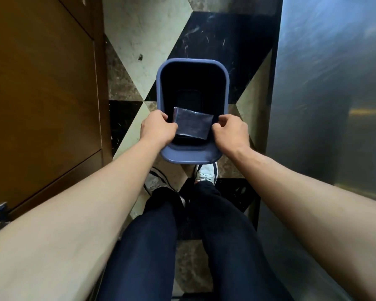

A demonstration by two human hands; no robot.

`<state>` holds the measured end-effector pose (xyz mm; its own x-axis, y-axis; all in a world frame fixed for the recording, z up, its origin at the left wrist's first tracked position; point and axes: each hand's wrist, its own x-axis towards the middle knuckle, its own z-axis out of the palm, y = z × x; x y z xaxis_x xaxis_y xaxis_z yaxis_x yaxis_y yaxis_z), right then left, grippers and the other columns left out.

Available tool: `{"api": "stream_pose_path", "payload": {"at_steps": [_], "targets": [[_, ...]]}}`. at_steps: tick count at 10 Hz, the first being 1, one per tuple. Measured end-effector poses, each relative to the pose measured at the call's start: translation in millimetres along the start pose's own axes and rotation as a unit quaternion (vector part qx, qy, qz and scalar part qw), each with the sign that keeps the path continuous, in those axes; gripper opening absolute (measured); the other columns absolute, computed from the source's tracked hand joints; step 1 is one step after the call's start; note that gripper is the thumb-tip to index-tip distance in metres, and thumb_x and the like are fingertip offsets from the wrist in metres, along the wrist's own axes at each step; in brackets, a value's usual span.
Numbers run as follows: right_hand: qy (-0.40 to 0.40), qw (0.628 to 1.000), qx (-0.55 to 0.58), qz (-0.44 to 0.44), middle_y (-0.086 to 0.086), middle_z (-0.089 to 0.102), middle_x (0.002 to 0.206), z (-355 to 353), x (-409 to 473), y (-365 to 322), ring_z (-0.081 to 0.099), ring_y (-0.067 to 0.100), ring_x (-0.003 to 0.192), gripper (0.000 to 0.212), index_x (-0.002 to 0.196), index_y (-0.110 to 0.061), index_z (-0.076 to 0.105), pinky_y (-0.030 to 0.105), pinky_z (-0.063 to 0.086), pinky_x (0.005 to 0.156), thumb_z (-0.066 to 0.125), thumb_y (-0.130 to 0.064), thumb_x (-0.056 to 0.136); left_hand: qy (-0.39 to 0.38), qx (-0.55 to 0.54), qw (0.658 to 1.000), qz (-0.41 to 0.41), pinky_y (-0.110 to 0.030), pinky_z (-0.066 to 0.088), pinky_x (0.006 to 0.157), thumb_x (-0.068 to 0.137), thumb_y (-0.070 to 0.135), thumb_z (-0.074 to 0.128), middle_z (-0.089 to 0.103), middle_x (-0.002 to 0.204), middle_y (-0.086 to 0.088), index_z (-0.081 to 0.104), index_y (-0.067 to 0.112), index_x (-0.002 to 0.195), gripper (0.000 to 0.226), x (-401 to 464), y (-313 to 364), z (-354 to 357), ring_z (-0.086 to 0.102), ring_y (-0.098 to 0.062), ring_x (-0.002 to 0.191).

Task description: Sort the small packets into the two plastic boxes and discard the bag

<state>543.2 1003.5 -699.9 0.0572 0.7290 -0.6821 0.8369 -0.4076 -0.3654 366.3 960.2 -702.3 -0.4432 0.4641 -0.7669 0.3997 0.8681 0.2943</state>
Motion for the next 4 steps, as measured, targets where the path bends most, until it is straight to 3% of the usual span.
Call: {"api": "stream_pose_path", "payload": {"at_steps": [1,4], "targets": [[-0.03,0.999,-0.013,-0.002,0.007,0.068,0.129,-26.4,-28.3,-17.0,0.061,0.025,0.122,0.044,0.132,-0.013,0.063,0.031,0.045,0.104,0.054,-0.023,0.089,-0.004,0.01,1.0,0.014,-0.033,0.044,0.095,0.084,0.025,0.066,0.066,0.125,-0.008,0.063,0.014,0.124,0.041,-32.2,9.5,-28.0,0.058,-0.031,0.12],[-0.044,0.995,-0.033,-0.089,0.01,0.063,0.135,-118.9,-125.6,-97.9,0.058,0.024,0.126,0.049,0.139,-0.012,0.055,0.034,0.044,0.109,0.054,-0.021,0.09,-0.006,0.029,0.994,0.102,-0.038,0.049,0.09,0.087,0.022,0.061,0.067,0.115,-0.01,0.062,0.012,0.119,0.033,-146.4,54.3,-126.1,0.06,-0.031,0.111]]}}
